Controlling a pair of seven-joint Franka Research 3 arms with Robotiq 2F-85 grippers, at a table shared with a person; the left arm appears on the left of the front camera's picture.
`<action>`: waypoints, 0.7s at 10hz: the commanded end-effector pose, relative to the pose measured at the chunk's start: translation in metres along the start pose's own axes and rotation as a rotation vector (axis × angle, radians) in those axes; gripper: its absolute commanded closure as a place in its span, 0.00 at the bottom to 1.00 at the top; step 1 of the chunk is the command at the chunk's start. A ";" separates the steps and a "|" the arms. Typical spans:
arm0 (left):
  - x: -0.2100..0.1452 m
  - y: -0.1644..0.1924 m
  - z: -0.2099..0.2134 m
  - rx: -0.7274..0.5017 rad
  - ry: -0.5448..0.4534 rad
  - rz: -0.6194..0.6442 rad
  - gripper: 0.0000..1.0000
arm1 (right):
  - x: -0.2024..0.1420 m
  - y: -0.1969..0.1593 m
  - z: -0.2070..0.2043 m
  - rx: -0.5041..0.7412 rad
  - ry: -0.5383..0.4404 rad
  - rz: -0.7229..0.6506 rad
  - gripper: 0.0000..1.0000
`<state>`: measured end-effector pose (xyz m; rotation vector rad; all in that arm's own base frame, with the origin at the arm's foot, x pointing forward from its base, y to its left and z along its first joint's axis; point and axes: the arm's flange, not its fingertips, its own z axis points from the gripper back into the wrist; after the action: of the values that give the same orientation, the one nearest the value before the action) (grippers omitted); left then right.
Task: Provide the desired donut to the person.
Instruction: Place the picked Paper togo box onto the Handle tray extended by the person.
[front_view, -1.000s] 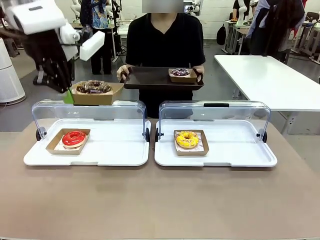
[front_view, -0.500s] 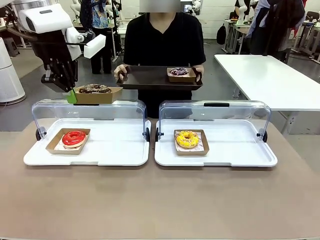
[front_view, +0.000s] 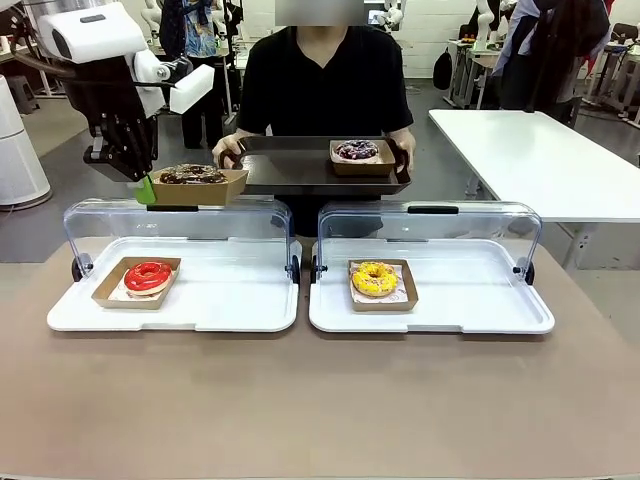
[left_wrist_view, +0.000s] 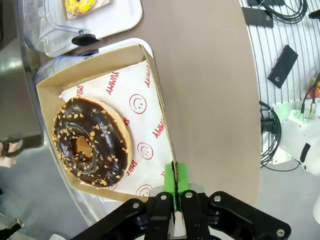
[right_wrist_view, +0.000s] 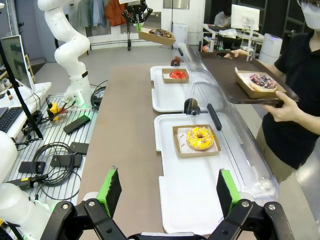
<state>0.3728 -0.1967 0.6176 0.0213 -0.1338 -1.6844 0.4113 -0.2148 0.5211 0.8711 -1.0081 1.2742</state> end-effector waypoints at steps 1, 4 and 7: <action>0.001 -0.002 0.003 0.008 0.003 0.011 1.00 | 0.000 0.000 0.001 0.002 -0.005 0.002 0.00; 0.001 -0.002 0.003 0.008 0.003 0.011 1.00 | 0.000 0.000 0.001 0.002 -0.005 0.002 0.00; 0.001 -0.002 0.003 0.008 0.003 0.011 1.00 | 0.000 0.000 0.001 0.002 -0.005 0.002 0.00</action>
<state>0.3728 -0.1967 0.6176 0.0214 -0.1338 -1.6844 0.4113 -0.2148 0.5211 0.8711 -1.0081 1.2742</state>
